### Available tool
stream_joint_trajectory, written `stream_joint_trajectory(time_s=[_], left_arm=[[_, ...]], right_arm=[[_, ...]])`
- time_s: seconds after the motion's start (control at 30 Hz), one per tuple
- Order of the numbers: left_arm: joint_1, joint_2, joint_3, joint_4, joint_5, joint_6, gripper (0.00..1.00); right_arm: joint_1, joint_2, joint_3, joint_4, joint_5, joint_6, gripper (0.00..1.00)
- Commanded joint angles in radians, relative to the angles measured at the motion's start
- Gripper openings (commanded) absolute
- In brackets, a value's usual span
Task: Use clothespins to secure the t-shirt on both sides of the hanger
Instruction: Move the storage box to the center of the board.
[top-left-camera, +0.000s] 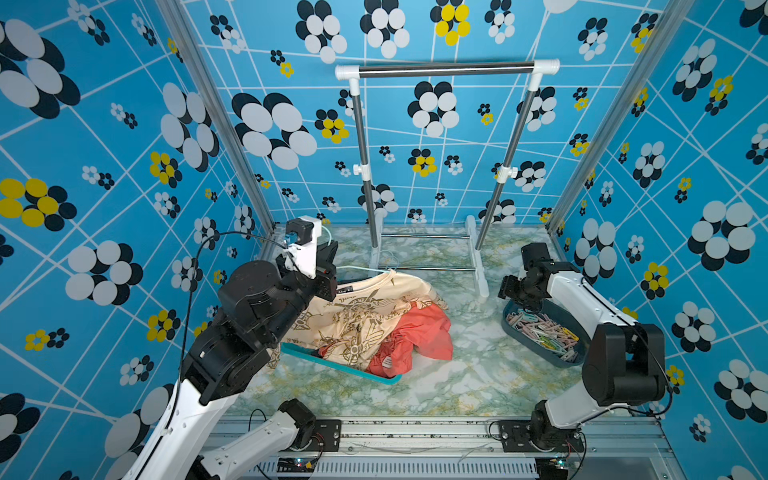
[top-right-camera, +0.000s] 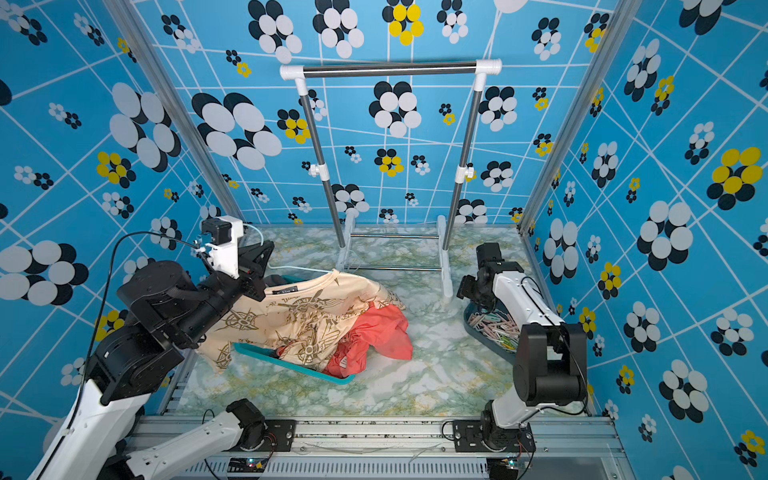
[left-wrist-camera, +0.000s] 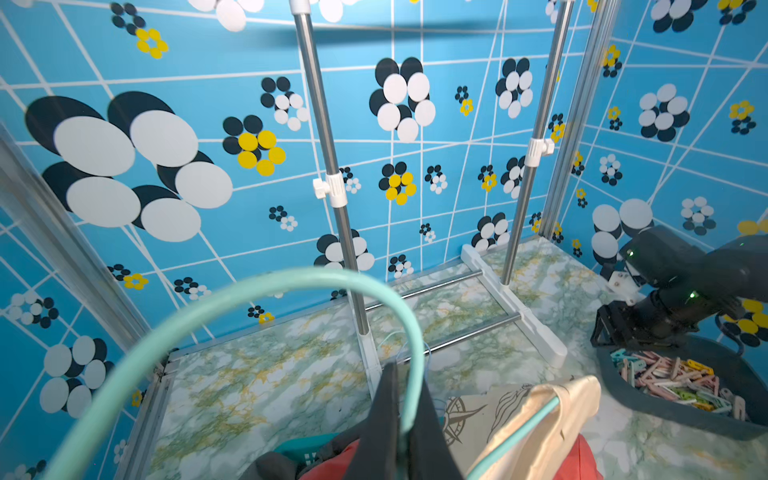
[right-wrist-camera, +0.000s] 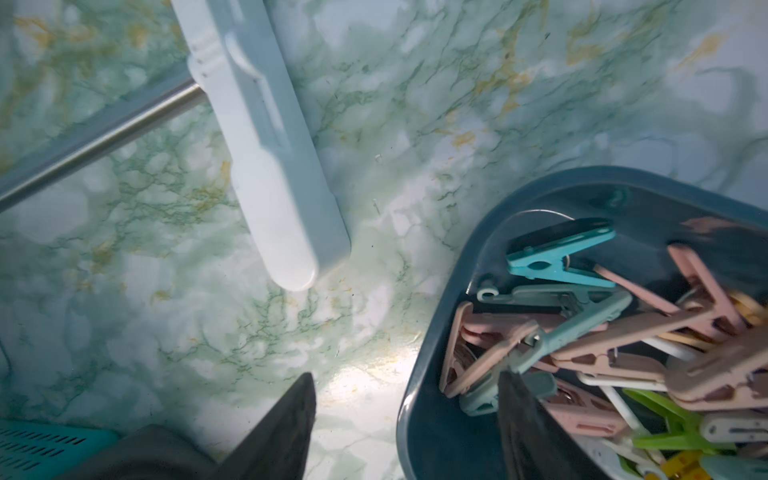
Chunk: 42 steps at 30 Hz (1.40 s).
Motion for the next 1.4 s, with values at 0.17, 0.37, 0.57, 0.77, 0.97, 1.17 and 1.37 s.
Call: stream_joint_trajectory(time_s=[0.17,0.37,0.57,0.77,0.97,1.17,1.37], left_arm=[[0.018,-0.011,-0.062,0.069,-0.030,-0.051,0.00],[0.030,0.017,-0.070,0.063,0.000,-0.086,0.00],[0.033,0.021,-0.092,0.080,0.019,-0.106,0.00],[0.038,0.027,-0.138,0.148,0.053,-0.114,0.00],[0.046,0.059,-0.150,0.195,0.105,-0.121,0.00],[0.048,0.053,-0.187,0.244,0.135,-0.141,0.00],[0.049,0.024,-0.216,0.238,0.113,-0.157,0.00]], right_arm=[[-0.023,0.234,0.206,0.036,-0.037,0.024,0.70],[-0.101,0.437,0.543,0.012,-0.069,-0.090,0.70],[-0.127,0.443,0.707,-0.077,-0.026,-0.159,0.69],[-0.126,0.276,0.464,0.001,0.063,-0.148,0.64],[-0.104,0.202,0.258,0.041,0.145,-0.218,0.50],[-0.093,0.270,0.304,0.027,0.202,-0.266,0.42],[-0.090,0.377,0.399,0.039,0.210,-0.285,0.43]])
